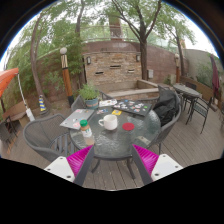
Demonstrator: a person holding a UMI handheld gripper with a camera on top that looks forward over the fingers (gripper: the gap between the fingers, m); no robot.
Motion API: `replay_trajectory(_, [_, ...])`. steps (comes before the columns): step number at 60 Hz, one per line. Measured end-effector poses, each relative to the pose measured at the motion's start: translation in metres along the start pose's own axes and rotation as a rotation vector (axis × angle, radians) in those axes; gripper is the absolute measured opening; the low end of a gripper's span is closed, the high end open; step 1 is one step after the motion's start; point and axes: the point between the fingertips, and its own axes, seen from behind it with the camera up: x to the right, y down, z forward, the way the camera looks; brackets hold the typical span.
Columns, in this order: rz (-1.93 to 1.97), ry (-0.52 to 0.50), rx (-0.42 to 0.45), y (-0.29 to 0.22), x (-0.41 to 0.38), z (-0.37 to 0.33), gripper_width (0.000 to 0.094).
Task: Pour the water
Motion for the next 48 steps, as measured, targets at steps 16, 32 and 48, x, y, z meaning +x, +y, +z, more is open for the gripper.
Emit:
replay_trajectory(16, [0.003,0.035,0.026,-0.014,-0.021,-0.003,0.0836])
replay_trajectory(32, [-0.037,-0.030,0.109,0.014,-0.060,0.044,0.0831])
replay_trajectory(48, [-0.038,-0.068,0.212,0.026,-0.119,0.197,0.0839])
